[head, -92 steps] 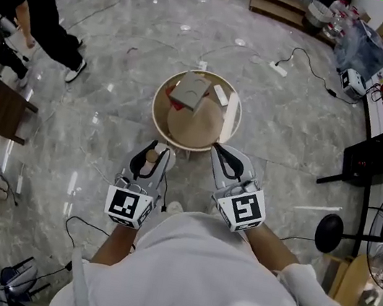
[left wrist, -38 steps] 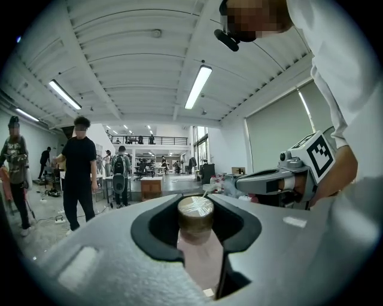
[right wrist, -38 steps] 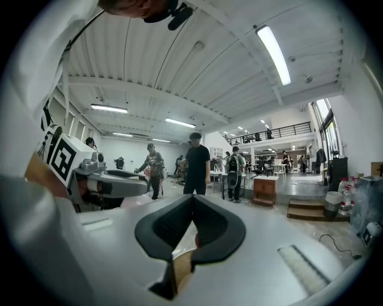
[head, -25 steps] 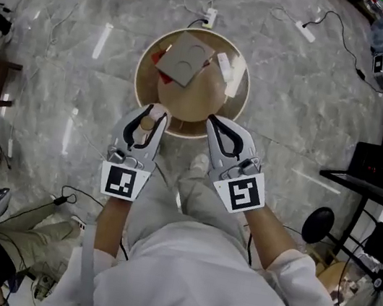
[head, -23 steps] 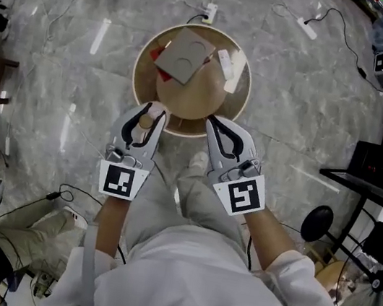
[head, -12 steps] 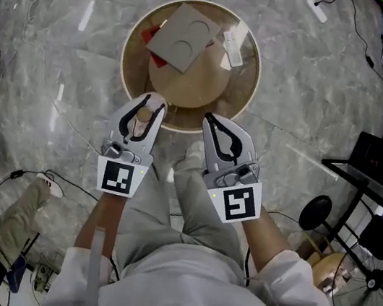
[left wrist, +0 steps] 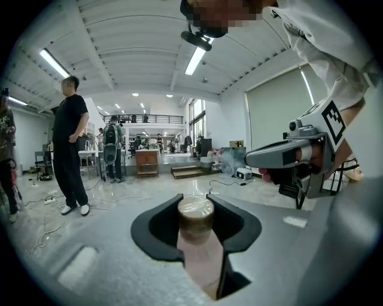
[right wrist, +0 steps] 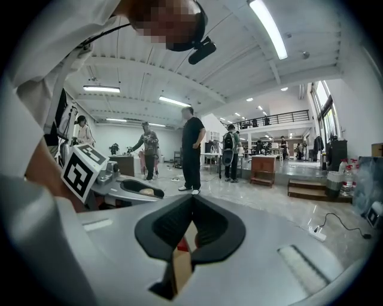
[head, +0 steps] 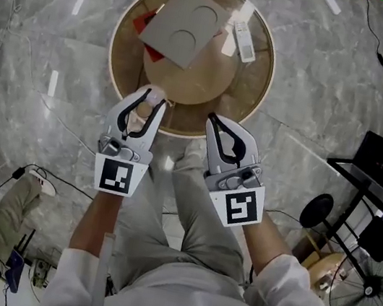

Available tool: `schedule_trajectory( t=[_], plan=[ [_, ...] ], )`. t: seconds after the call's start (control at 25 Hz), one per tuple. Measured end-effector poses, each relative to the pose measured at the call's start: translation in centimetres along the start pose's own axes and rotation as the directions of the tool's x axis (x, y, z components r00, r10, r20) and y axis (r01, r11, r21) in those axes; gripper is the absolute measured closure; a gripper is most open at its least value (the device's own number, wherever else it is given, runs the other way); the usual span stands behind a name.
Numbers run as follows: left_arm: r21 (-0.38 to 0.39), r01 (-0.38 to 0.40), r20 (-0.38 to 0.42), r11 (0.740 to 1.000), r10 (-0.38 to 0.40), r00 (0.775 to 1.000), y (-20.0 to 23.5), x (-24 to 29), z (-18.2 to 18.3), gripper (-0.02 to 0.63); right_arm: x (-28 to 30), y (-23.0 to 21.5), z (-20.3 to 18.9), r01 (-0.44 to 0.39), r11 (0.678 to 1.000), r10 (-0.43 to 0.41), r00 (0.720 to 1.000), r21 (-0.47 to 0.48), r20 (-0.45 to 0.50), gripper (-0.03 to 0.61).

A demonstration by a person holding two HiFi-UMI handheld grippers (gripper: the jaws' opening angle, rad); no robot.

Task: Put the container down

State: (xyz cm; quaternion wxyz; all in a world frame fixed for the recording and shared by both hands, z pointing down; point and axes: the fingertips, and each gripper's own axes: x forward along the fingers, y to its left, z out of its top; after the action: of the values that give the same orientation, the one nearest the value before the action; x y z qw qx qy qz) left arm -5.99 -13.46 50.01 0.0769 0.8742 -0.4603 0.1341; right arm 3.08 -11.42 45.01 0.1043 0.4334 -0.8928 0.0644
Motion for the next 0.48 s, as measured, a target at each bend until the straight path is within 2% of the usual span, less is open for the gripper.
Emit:
schedule_trajectory(
  t=[0.2, 0.48],
  plan=[
    [0.020, 0.023, -0.015, 1.000, -0.023, 1.000, 0.7, 2.3, -5.5, 0.491, 2.4, -0.3, -5.5, -0.006, 1.000, 0.006, 1.000, -0.010, -0.020, 0.578],
    [-0.029, 0.013, -0.031, 0.999, -0.014, 0.999, 1.0, 4.7, -12.4, 0.491, 4.4, -0.3, -12.0, -0.025, 1.000, 0.025, 0.998, -0.002, -0.050, 0.578]
  ],
)
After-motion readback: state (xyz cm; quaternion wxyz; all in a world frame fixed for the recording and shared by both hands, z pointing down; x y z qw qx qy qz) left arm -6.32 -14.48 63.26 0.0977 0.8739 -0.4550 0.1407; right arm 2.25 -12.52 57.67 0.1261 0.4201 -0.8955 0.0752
